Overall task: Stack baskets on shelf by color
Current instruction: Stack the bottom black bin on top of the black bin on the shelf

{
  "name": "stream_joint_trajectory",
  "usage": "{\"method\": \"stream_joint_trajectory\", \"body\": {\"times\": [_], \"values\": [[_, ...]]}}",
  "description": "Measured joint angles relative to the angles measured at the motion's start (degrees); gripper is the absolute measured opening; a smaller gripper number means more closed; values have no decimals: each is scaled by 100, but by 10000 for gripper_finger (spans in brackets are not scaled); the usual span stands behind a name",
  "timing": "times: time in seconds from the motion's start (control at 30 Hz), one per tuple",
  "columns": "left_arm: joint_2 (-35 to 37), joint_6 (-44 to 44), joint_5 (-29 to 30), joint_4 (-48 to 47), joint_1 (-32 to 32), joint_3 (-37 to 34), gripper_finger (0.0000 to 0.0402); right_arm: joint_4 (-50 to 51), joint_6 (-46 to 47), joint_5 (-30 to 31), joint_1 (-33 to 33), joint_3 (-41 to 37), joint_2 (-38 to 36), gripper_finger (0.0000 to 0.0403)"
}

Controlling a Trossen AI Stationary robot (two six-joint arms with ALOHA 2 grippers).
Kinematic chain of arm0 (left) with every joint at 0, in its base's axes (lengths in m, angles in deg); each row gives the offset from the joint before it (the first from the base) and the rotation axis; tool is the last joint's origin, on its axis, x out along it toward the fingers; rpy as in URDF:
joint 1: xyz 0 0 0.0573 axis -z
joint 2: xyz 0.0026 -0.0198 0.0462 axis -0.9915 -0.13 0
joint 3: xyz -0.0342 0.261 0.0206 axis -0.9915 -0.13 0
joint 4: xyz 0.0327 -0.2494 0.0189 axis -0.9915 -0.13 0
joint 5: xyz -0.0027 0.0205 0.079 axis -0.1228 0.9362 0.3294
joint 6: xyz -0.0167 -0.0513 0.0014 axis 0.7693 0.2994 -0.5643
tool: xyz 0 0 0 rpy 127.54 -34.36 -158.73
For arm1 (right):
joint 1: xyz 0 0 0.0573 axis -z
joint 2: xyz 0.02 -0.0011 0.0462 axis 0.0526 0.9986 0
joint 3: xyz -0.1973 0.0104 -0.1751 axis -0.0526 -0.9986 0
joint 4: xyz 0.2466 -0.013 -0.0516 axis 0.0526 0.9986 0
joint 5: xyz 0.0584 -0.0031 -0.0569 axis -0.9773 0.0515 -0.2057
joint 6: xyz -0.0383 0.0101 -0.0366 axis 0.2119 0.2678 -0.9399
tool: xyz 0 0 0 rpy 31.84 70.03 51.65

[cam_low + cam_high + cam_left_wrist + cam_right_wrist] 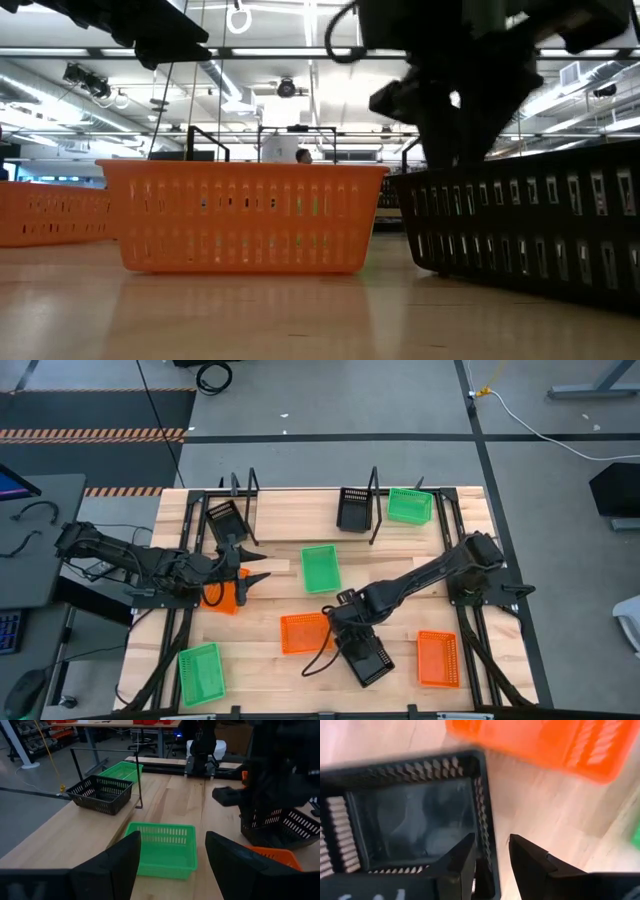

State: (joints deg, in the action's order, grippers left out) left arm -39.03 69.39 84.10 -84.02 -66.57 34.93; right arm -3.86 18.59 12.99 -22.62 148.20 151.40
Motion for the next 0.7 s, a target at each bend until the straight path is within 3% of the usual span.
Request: {"method": "stream_joint_trajectory", "body": {"times": [0.27,0.47,0.7], "values": [[-1,2,1,-33,-1,0,231,40,-237,87,-6,0,395,108],[0,0,2,-34,-4,0,231,538,-552,278,71,10,468,14],[-1,2,1,-32,-4,0,231,1239,-764,695,664,13,420,6]]}}
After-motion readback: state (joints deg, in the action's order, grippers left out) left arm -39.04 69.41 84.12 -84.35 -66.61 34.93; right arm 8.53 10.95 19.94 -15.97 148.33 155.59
